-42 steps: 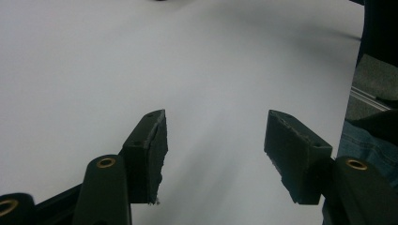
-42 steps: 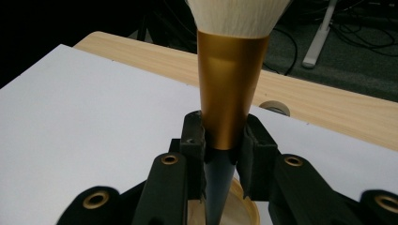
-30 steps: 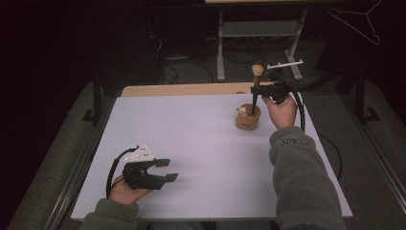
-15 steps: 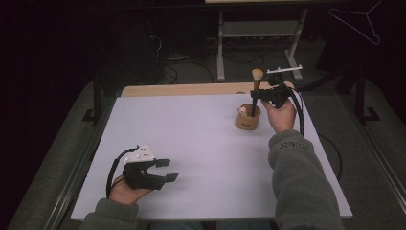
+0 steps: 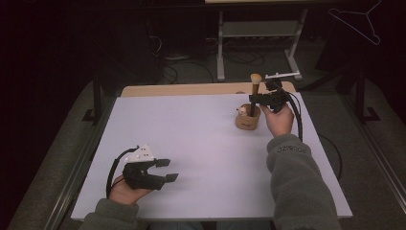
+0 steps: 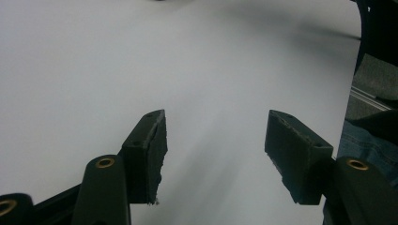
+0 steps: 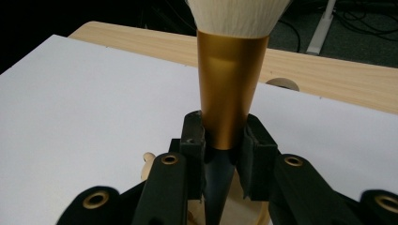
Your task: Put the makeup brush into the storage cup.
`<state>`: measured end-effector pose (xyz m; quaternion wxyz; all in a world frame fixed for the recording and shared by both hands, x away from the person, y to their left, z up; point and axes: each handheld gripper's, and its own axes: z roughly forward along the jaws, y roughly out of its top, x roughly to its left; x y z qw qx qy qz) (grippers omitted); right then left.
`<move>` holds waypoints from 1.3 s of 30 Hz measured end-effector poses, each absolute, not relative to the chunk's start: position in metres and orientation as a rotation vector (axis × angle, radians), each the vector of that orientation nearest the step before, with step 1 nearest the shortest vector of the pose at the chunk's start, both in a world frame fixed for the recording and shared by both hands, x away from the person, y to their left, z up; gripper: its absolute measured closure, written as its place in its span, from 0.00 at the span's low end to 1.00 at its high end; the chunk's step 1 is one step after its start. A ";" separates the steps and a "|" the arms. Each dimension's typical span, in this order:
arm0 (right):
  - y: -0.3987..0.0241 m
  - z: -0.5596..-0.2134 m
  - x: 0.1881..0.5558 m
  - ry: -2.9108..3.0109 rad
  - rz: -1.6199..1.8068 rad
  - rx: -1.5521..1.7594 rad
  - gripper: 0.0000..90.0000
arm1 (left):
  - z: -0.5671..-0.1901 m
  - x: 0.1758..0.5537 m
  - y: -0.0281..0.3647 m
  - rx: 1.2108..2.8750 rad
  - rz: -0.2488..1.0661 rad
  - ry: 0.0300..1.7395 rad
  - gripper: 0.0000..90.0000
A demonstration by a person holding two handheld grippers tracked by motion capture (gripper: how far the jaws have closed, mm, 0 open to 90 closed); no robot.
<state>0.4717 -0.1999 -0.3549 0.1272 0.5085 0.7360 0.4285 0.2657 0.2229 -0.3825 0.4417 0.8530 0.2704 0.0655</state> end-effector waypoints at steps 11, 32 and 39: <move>-0.201 -0.365 0.468 2.137 1.245 1.492 0.81 | -0.383 0.266 0.222 2.116 0.161 0.670 0.43; -0.200 -0.382 0.466 2.130 1.230 1.502 0.80 | -0.383 0.266 0.222 2.116 0.161 0.672 0.43; -0.200 -0.384 0.464 2.123 1.226 1.506 0.79 | -0.383 0.266 0.222 2.116 0.160 0.672 0.43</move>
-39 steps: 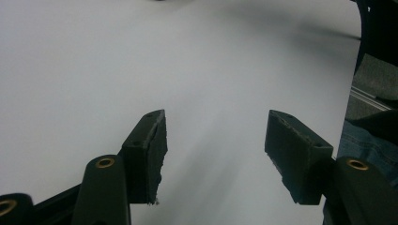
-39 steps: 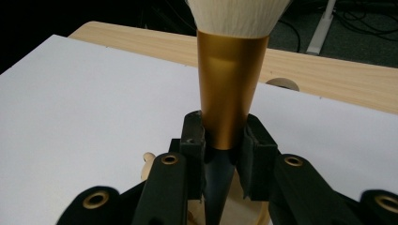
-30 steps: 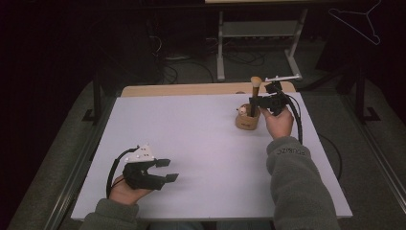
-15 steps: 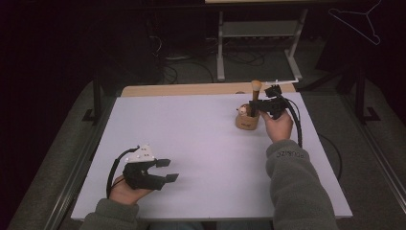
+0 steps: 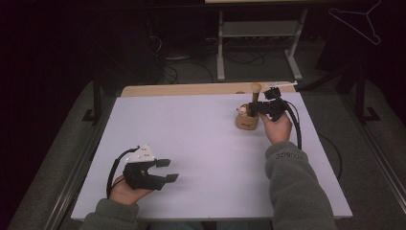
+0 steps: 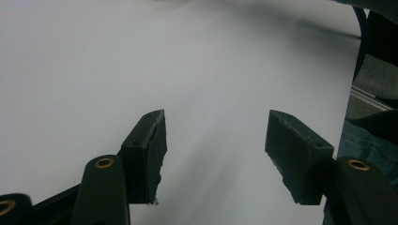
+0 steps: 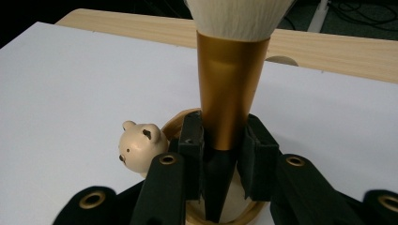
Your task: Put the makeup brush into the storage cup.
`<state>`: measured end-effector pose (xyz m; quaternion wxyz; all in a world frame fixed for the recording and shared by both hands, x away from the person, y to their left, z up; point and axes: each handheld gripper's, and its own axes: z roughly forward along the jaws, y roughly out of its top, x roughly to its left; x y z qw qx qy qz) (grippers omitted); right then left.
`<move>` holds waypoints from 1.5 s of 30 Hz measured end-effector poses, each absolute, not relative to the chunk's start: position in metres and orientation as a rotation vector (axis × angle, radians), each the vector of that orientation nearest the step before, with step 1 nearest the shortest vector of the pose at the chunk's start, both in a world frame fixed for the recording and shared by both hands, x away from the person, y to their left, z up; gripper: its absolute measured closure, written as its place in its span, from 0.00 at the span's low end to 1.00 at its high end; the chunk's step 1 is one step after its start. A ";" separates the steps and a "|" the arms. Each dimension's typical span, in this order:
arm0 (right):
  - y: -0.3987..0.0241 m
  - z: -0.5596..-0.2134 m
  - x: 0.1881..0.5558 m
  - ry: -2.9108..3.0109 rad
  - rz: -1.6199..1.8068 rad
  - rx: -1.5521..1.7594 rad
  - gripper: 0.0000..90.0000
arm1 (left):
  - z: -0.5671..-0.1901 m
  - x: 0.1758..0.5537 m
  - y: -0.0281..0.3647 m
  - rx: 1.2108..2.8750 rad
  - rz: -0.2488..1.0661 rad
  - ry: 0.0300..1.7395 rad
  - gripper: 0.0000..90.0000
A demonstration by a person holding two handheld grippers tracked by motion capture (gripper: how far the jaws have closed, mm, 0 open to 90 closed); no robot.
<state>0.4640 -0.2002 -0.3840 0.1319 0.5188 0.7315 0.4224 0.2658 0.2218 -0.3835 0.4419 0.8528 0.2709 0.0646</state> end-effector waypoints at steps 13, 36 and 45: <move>-0.208 -0.378 0.455 2.108 1.234 1.490 0.72 | -0.384 0.266 0.222 2.119 0.162 0.674 0.42; -0.234 -0.376 0.416 2.169 1.323 1.408 0.50 | -0.385 0.268 0.227 2.113 0.190 0.728 0.37; -0.242 -0.378 0.403 2.189 1.331 1.404 0.45 | -0.385 0.269 0.231 2.110 0.205 0.750 0.35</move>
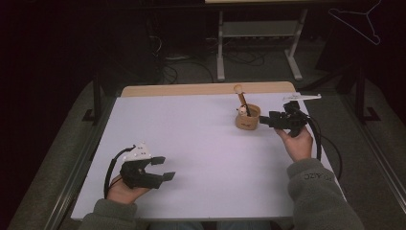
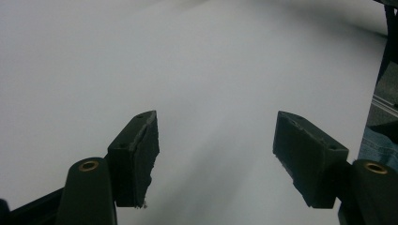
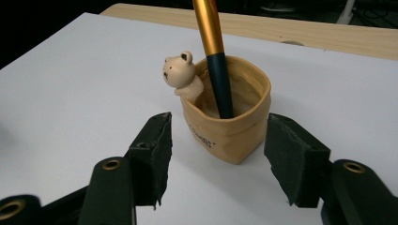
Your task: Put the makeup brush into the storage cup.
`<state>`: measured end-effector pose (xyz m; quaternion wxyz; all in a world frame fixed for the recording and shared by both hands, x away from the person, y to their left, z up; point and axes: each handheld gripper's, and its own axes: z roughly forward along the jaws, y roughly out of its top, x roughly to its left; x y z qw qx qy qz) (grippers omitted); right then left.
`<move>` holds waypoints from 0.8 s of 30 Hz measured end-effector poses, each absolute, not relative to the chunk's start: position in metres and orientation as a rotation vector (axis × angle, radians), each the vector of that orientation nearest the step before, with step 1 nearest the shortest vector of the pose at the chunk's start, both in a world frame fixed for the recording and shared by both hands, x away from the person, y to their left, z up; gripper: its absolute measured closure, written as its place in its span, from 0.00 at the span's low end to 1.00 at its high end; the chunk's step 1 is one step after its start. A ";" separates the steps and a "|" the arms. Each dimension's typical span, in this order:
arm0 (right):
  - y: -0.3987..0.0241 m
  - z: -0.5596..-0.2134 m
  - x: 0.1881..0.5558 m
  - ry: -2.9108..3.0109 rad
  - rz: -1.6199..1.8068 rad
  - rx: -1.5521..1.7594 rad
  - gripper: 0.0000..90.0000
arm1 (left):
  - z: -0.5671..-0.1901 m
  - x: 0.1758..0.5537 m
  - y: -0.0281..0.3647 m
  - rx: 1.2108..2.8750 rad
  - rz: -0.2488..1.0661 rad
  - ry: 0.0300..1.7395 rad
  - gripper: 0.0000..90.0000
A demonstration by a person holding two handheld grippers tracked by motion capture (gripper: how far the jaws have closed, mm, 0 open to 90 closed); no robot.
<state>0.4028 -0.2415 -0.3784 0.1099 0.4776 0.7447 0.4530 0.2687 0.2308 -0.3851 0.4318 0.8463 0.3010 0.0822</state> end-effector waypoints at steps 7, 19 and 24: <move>-0.243 -0.384 0.393 2.210 1.332 1.393 0.43 | -0.386 0.270 0.233 2.106 0.219 0.766 0.34; -0.232 -0.384 0.374 2.271 1.308 1.324 0.40 | -0.386 0.271 0.239 2.096 0.258 0.782 0.32; -0.229 -0.385 0.367 2.284 1.318 1.289 0.39 | -0.387 0.271 0.242 2.095 0.266 0.793 0.32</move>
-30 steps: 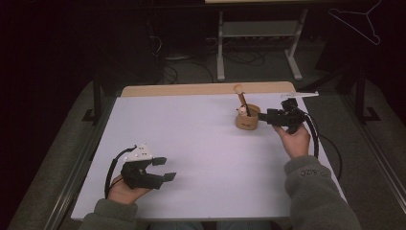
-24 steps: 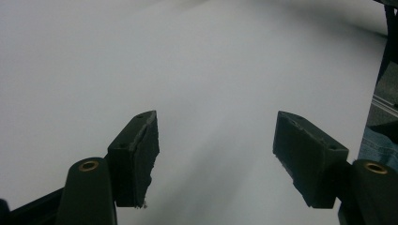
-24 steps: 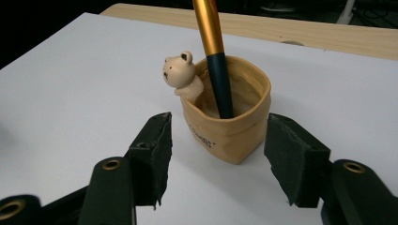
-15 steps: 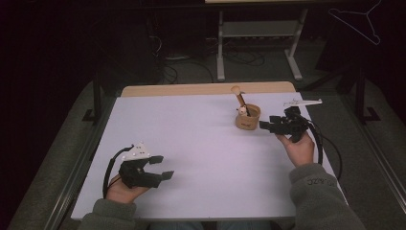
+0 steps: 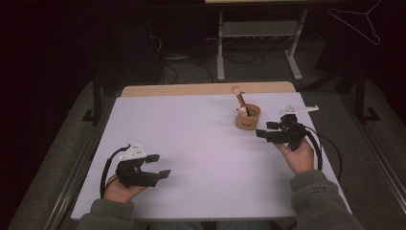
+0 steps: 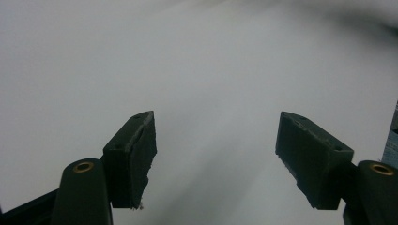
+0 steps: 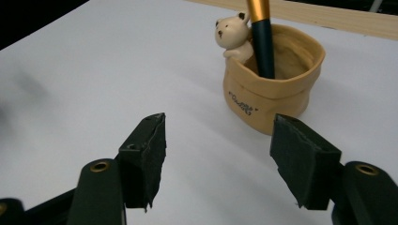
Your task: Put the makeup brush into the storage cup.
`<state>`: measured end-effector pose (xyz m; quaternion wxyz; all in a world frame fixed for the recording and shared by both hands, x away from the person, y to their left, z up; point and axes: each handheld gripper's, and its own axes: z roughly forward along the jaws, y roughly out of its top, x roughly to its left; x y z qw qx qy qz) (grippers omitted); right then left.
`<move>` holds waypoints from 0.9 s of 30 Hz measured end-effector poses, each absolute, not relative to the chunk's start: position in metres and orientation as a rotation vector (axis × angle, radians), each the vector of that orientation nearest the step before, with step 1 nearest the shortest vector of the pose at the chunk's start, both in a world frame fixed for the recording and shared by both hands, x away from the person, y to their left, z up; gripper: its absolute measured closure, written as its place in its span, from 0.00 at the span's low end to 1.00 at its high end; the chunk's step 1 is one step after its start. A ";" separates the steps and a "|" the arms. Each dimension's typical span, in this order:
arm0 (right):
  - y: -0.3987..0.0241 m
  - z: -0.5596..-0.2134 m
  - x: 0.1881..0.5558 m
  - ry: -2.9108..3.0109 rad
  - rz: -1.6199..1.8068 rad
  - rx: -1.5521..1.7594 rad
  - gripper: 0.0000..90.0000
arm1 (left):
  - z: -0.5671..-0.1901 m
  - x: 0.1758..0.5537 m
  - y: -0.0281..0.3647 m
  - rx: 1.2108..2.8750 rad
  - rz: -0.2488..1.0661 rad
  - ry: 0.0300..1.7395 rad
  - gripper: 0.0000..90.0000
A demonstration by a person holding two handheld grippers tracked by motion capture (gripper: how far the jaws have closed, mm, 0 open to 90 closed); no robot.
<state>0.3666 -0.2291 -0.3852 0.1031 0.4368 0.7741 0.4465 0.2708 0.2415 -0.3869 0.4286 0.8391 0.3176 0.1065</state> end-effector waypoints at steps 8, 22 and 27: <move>-0.232 -0.389 0.355 2.293 1.319 1.272 0.37 | -0.388 0.271 0.243 2.095 0.267 0.807 0.32; -0.234 -0.398 0.333 2.317 1.319 1.257 0.33 | -0.389 0.270 0.244 2.095 0.269 0.818 0.31; -0.235 -0.403 0.326 2.317 1.333 1.249 0.34 | -0.390 0.271 0.245 2.097 0.274 0.811 0.31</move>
